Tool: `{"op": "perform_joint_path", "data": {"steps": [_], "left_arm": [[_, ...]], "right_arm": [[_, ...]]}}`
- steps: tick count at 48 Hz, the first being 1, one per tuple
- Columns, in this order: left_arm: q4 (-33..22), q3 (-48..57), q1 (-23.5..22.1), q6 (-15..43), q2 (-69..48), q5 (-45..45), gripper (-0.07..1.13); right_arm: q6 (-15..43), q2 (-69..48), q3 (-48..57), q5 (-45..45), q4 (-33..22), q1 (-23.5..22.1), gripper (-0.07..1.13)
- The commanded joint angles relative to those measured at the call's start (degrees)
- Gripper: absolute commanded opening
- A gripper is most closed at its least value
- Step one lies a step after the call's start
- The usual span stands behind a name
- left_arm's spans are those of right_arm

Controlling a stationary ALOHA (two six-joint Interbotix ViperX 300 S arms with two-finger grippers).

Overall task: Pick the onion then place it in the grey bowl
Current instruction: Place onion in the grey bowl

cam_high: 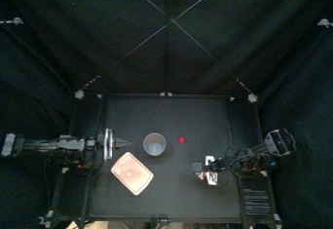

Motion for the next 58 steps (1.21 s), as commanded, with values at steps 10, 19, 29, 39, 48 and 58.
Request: {"op": "perform_joint_path", "data": {"steps": [10,19,29,39,48,58], "left_arm": [[-0.09,-0.35,0.09,-0.26,0.09,-0.44,0.05],[-0.09,-0.53,0.09,-0.09,0.09,-0.53,0.05],[-0.09,-0.26,0.09,0.00,0.09,-0.53,0.05],[-0.09,-0.09,0.09,-0.09,0.09,-0.18,0.05],[0.09,0.00,0.18,0.18,0.09,-0.18,0.05],[0.70,0.00,0.44,0.18,0.09,0.00,0.05]], "right_arm": [[-0.18,-0.44,-6.06,-2.11,-1.05,-0.09,0.72],[-0.53,-0.35,-12.74,-5.89,-7.21,-4.66,0.72],[-0.44,1.23,-19.07,-18.46,-18.19,-14.06,0.72],[-0.18,6.33,-23.12,-33.49,-24.26,-22.94,0.72],[-0.18,13.10,-26.63,-39.81,-18.90,-26.72,0.73],[-0.26,17.05,-28.74,-39.81,-16.88,-26.72,0.80]]}}
